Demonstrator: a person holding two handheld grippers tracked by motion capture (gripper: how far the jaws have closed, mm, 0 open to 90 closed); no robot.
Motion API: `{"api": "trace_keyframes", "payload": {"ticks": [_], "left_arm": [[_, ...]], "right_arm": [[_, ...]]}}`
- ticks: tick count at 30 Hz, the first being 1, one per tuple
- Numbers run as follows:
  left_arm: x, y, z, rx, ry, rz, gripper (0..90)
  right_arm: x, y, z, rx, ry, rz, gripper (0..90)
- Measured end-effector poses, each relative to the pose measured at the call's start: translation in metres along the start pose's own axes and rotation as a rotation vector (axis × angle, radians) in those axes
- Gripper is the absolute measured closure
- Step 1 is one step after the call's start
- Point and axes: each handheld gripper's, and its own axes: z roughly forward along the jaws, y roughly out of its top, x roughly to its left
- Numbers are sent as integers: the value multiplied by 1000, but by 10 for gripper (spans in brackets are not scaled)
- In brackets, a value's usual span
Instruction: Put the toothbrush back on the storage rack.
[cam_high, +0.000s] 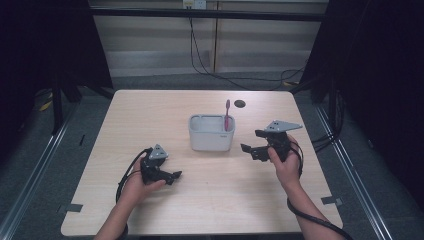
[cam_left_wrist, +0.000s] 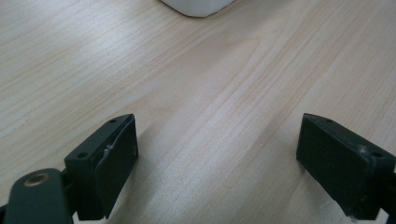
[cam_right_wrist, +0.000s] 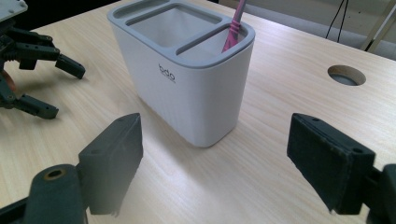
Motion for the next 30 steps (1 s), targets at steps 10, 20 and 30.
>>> {"api": "trace_keyframes", "payload": {"ticks": [10, 20, 30], "left_arm": [[0, 0, 0, 0, -1, -2, 124], [0, 0, 0, 0, -1, -1, 124], [0, 0, 0, 0, 0, 0, 124]], "right_arm": [[-3, -12, -6, 18, 12, 3, 187], [-6, -26, -11, 37, 26, 15, 187], [-6, -39, -10, 69, 50, 13, 187]]}}
